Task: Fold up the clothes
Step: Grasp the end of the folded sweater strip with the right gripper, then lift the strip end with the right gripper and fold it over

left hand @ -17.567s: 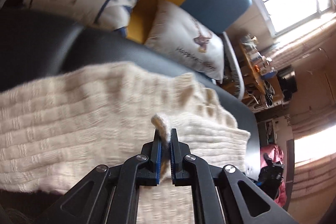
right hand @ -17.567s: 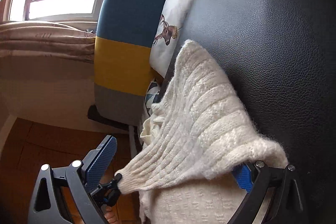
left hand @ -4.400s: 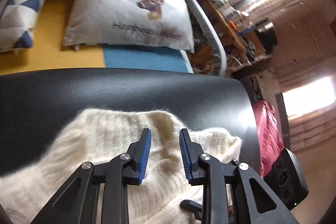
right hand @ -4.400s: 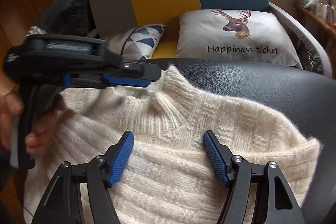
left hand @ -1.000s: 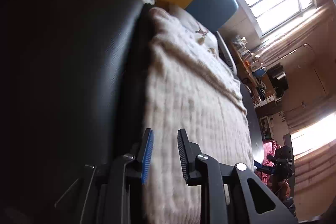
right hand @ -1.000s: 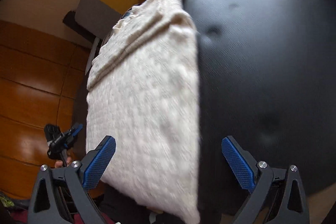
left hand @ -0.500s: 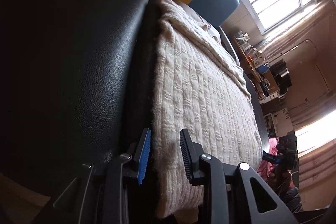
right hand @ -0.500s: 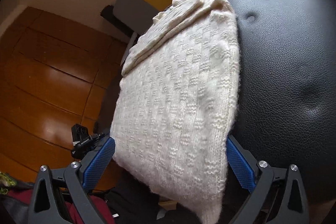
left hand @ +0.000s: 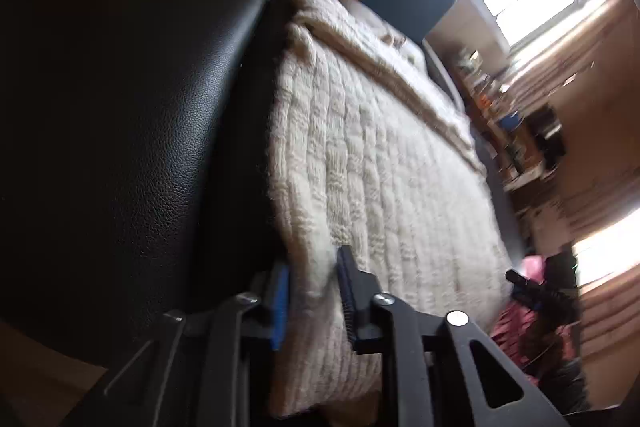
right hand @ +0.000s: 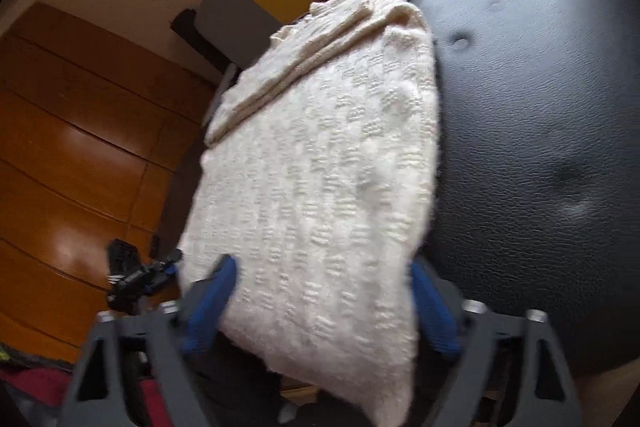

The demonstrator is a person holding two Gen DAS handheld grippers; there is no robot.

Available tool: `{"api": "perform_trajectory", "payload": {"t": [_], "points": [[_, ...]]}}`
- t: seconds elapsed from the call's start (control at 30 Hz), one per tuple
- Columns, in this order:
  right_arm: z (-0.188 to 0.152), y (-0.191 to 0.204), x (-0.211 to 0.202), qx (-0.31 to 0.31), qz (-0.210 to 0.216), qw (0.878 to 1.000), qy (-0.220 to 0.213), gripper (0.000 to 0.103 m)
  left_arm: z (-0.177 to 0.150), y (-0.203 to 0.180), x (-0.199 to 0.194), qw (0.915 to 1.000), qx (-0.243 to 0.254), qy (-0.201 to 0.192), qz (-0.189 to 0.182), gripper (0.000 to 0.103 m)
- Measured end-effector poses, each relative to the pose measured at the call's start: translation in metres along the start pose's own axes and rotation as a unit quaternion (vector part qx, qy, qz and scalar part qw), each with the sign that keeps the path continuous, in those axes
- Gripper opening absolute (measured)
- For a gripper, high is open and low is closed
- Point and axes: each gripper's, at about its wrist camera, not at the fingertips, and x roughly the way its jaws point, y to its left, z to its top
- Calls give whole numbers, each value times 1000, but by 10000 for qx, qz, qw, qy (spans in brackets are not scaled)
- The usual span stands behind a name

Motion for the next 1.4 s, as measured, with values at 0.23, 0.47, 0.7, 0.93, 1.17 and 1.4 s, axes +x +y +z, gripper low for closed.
{"api": "perform_trajectory", "payload": {"t": [0.23,0.47,0.7,0.93,1.17,1.4], "points": [[-9,-17,1,197,28,9997,-135,11,0,-16,7,9996,156,84,199,7],[-17,-5,-4,-116,-103,9999,67,11,-13,-1,-4,9979,-139,447,-451,6],[-30,-1,-11,76,351,9989,305,11,-34,3,-34,9923,-116,550,-1103,6],[-28,11,-14,165,591,9977,298,11,-15,-5,-32,9797,-283,465,-1930,6],[21,33,-14,72,860,9961,-199,11,40,-20,-31,9645,-260,-88,-2626,6],[108,43,-2,27,891,9941,-611,11,155,-42,-7,9565,-224,-758,-2809,6]]}}
